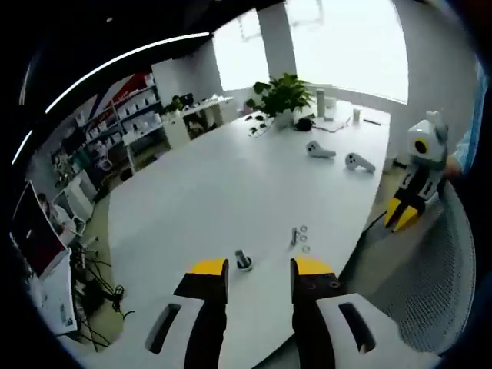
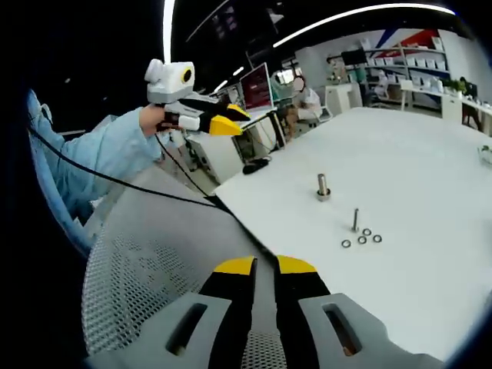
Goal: Place the washer onto the threaded stud by aligning its center hole with the stud, sliding it down to the base, and recovering from edge contact or off-axis alignment until the washer reaches the visible bottom stop.
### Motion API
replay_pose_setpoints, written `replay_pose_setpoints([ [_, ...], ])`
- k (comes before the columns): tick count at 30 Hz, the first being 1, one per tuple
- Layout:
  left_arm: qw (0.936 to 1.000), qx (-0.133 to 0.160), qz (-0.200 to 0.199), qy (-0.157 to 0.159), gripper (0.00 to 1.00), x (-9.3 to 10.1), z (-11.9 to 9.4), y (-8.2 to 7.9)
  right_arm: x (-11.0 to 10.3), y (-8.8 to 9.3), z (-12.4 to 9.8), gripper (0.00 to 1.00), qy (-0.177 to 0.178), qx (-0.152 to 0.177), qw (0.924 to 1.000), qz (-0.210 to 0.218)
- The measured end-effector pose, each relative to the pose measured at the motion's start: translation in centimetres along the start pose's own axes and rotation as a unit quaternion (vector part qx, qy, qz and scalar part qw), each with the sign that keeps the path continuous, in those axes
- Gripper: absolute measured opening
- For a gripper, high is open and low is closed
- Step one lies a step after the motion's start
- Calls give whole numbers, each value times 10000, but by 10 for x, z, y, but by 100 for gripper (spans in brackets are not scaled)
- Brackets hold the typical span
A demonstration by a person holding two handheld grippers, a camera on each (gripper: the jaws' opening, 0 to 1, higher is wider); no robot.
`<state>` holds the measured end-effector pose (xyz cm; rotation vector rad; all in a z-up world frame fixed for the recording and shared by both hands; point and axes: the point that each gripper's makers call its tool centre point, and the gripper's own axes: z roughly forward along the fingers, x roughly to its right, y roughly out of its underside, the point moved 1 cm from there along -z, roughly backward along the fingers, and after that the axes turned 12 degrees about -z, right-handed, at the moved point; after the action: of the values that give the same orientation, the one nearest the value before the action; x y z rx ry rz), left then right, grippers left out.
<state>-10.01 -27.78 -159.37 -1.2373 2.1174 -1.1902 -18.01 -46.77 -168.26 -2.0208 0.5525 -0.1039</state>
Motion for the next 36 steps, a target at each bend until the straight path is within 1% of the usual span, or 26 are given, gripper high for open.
replay_pose_setpoints([
  [1, 9998, 109, -92, -105, 30, -2, -7, 1, 0, 0, 0, 11, -11, -6, 10000, 3],
  [2, 9990, 366, -136, -235, 30, -4, -16, 0, -1, 0, 0, 11, -34, -11, 10000, 17],
  [3, 9983, 499, -198, -243, 30, -3, -21, 1, -1, 1, 0, 11, -33, -22, 10000, 23],
  [4, 9963, 672, -459, -280, 30, -2, -28, 3, -1, 1, 0, 11, -29, -28, 10000, 31],
  [5, 9945, 817, -585, -279, 31, 0, -32, 3, -1, 1, 0, 11, -23, -19, 10000, 38],
  [6, 9911, 1036, -769, -337, 32, -1, -38, 3, 0, 0, 0, 11, 0, 11, 10000, 51],
  [9, 9846, 1425, -896, -482, 31, -2, -47, 5, 2, -1, -1, 12, 70, 59, 9999, 91],
  [11, 9789, 1657, -1030, -612, 30, -5, -51, 7, 4, -2, -2, 13, 144, 98, 9998, 121],
  [12, 9758, 1762, -1129, -634, 30, -6, -52, 7, 5, -2, -3, 13, 168, 105, 9997, 143],
  [13, 9700, 1927, -1346, -621, 29, -8, -52, 8, 6, -1, -3, 13, 205, 85, 9996, 187],
  [14, 9676, 1978, -1451, -603, 28, -8, -52, 9, 7, 0, -3, 13, 231, 62, 9995, 219],
  [15, 9603, 2076, -1777, -554, 28, -9, -52, 13, 7, 0, -3, 14, 243, 85, 9994, 229],
  [16, 9556, 2162, -1941, -492, 27, -9, -51, 14, 7, 0, -3, 15, 255, 87, 9994, 238],
  [17, 9565, 2110, -1959, -469, 27, -9, -50, 19, 8, 1, -4, 16, 287, 65, 9992, 268],
  [19, 9614, 2093, -1675, -612, 25, -13, -49, 23, 10, 1, -4, 16, 338, 81, 9990, 294],
  [20, 9624, 2077, -1620, -657, 24, -14, -48, 25, 11, -1, -5, 16, 380, 133, 9988, 292],
  [21, 9635, 2024, -1618, -679, 23, -15, -47, 26, 12, -1, -5, 16, 402, 154, 9986, 298],
  [23, 9628, 1999, -1694, -668, 22, -14, -44, 26, 12, 1, -5, 17, 417, 96, 9986, 325],
  [24, 9627, 1925, -1773, -691, 22, -15, -41, 29, 12, 2, -5, 17, 415, 62, 9986, 327],
  [25, 9674, 1597, -1765, -866, 23, -17, -34, 42, 12, 2, -5, 17, 414, 49, 9986, 329],
  [26, 9727, 1382, -1577, -996, 24, -20, -30, 50, 12, 1, -5, 17, 419, 65, 9986, 327],
  [28, 9811, 1049, -1110, -1189, 23, -20, -22, 62, 14, 0, -6, 17, 470, 138, 9982, 349],
  [29, 9830, 996, -957, -1210, 21, -19, -21, 64, 14, 0, -6, 17, 500, 143, 9980, 369],
  [31, 9849, 962, -699, -1258, 16, -18, -20, 64, 16, 1, -7, 17, 556, 144, 9974, 433],
  [35, 9852, 951, -766, -1206, 19, -17, -20, 65, 16, 2, -7, 19, 574, 131, 9972, 461],
  [36, 9866, 844, -763, -1173, 20, -15, -19, 68, 16, 2, -7, 19, 584, 122, 9970, 493],
])
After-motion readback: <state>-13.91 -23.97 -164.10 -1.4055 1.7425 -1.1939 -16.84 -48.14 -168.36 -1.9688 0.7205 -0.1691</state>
